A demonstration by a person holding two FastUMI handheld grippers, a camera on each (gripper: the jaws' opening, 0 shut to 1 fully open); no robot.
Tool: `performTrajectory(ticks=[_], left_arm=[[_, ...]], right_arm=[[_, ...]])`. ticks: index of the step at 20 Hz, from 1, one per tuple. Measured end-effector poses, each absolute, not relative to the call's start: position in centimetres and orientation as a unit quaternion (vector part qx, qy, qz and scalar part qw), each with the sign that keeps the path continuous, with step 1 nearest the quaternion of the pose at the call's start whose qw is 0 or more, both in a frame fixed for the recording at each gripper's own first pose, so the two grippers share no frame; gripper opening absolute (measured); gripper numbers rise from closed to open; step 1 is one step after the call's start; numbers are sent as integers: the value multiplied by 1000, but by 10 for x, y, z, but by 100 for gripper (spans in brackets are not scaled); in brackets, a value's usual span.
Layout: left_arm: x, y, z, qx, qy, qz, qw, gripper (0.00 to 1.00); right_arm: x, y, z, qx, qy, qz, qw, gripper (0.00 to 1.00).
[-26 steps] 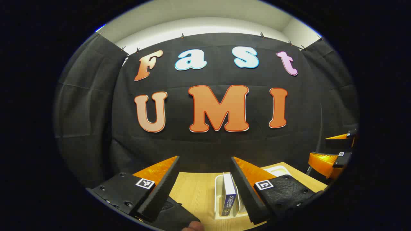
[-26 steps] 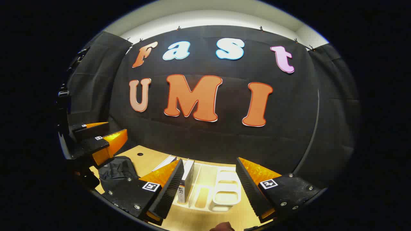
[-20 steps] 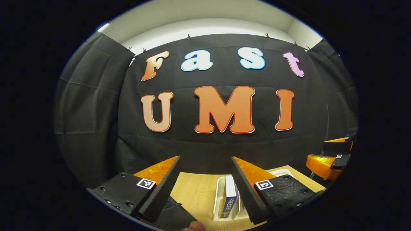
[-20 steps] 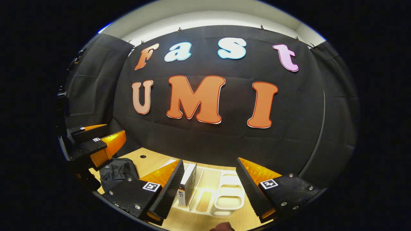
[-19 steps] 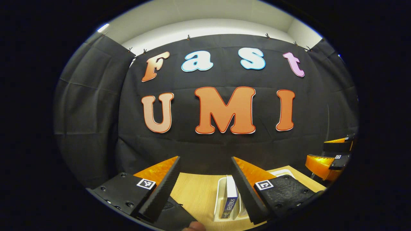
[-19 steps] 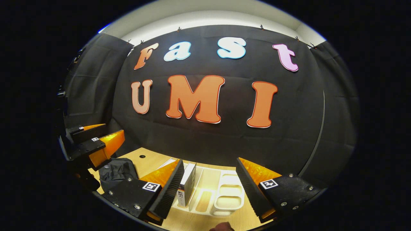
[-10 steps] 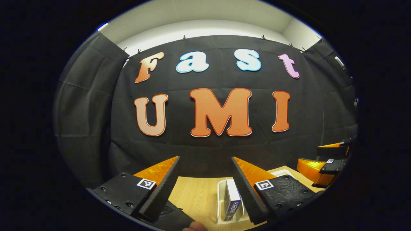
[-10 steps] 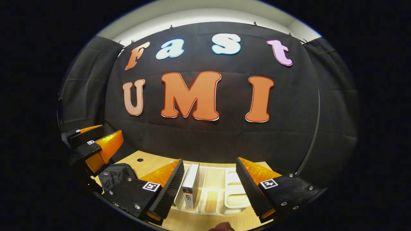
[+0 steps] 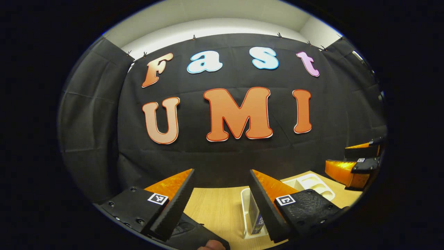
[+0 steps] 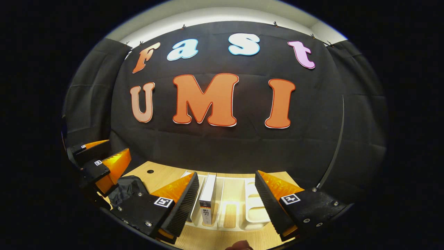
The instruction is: Open the schoolbag, grab two books from the bookshelf and put them into the schoolbag.
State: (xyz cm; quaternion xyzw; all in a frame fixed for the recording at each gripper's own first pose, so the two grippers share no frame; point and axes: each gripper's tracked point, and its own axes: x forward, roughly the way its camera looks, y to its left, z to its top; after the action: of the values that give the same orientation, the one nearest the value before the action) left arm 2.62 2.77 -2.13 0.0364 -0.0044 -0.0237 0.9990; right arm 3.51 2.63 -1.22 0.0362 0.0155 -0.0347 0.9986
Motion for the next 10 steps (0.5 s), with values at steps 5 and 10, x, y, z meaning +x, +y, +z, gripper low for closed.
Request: performTrajectory(ticks=[5,10], left_arm=[[17,25,-49,81,18,-30,996,96],[11,28,-84,147,40,-29,988,96]], right_arm=[[39,21,-10,23,11,-32,999,97],[41,18,-7,19,6,-26,999,97]])
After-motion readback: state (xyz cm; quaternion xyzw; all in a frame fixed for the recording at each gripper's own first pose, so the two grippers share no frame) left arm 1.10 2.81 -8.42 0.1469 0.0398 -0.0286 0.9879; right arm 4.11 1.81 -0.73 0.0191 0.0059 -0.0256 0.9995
